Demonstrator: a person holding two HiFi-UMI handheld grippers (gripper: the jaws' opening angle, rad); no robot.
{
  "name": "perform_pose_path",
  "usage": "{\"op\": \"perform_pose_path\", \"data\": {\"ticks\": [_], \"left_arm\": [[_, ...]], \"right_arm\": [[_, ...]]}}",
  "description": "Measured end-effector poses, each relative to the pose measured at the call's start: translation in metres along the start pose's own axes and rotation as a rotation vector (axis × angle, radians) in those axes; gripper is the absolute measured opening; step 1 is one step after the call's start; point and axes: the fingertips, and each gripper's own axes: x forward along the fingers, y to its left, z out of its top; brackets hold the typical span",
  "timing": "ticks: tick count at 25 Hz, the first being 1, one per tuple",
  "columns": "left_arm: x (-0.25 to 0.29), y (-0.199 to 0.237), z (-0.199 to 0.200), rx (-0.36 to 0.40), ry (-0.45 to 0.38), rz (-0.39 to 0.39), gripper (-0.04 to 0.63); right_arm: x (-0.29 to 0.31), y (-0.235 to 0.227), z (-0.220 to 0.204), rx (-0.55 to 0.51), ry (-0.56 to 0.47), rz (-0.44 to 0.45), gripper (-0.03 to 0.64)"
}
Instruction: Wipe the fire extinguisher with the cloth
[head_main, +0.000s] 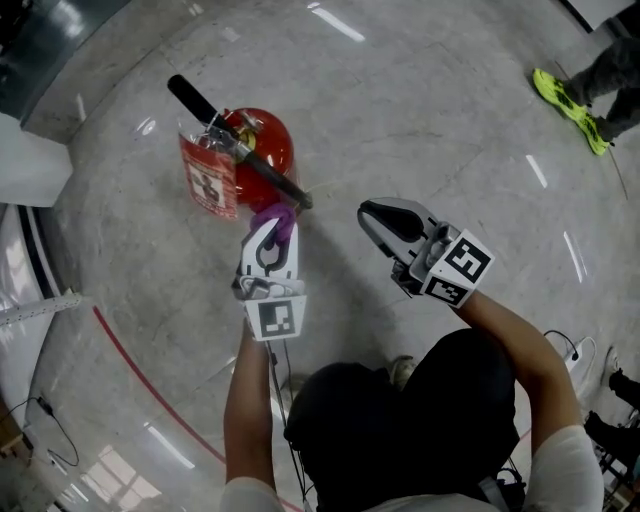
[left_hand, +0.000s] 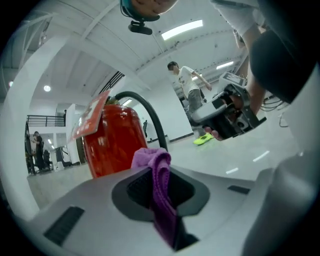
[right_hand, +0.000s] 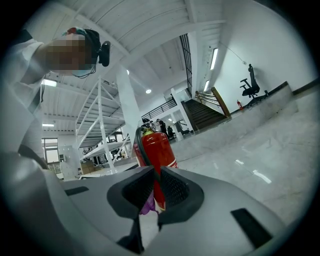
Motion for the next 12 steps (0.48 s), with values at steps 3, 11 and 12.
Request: {"op": "perform_pose_path", "data": {"ticks": [3, 11, 12], "left_arm": [[0.008, -0.013, -0.020, -0.028, 0.027, -0.039, 0.051], [0.029, -0.045, -0.074, -0.079, 0.113, -0.125, 0.051], [0.030, -0.049, -0.082, -0.073, 0.124, -0.136, 0.051]], "right_arm": [[-0.004, -0.002, 0.000, -0.002, 0.000, -0.009, 0.044], [-0.014, -0.005, 0.004, -0.015, 0.008, -0.034, 0.044], [-0.015, -0.006, 0.004, -0.013, 0.007, -0.039, 0.044]]}}
